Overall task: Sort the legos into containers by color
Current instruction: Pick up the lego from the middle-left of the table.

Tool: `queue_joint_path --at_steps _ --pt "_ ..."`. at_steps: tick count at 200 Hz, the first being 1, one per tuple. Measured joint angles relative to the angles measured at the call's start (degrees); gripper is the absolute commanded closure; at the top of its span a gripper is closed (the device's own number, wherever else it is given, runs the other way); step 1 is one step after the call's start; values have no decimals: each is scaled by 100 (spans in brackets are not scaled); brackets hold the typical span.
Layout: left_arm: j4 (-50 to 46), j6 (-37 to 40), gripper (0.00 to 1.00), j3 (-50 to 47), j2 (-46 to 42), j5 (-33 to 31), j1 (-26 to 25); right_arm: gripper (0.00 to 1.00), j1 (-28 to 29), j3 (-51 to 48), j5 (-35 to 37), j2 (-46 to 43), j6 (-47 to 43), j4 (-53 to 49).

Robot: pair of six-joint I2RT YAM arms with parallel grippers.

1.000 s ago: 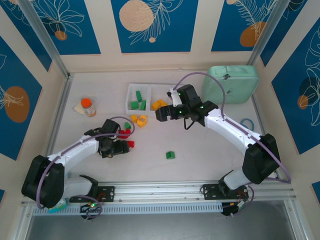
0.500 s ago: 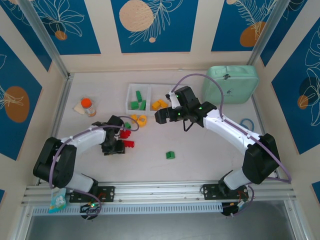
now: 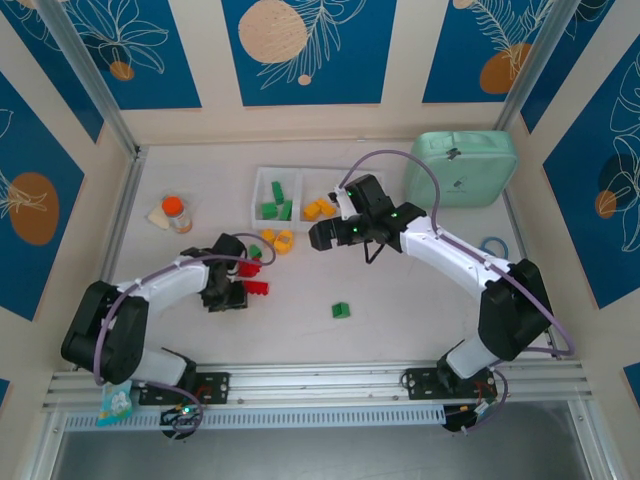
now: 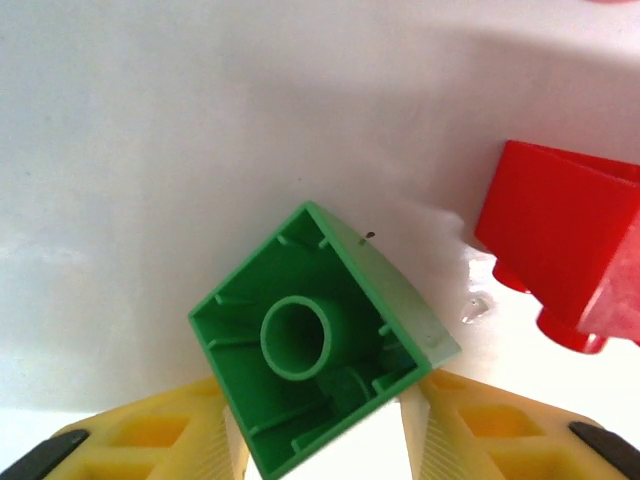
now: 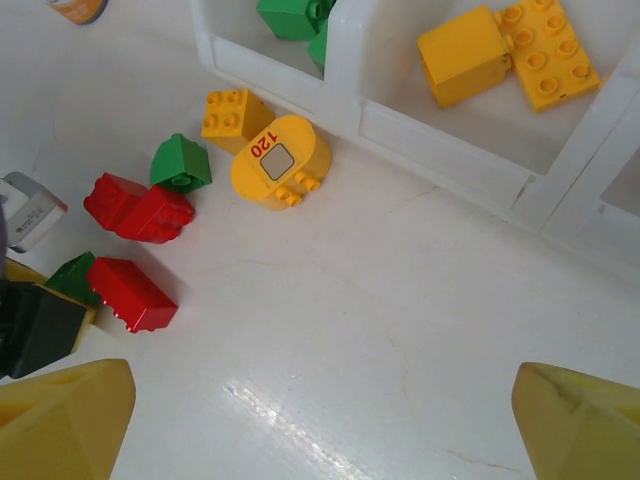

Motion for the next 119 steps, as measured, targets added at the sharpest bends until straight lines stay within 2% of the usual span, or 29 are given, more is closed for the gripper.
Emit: queue_joint_path --at_steps 34,56,69,91,119 --pt "367 -70 57 -146 -391 9 -24 3 50 20 0 35 -7 -4" --pt "605 -184 31 -168 -872 -13 -26 3 50 20 20 37 -20 -17" --pt "656 -306 23 -170 -1099 -55 -28 3 50 20 22 37 -20 -22" --pt "610 -588 21 -179 -1248 -177 -28 3 50 20 22 35 -20 -22" --pt "621 -1115 24 -389 -1300 -205 -31 3 74 20 20 37 -20 -22"
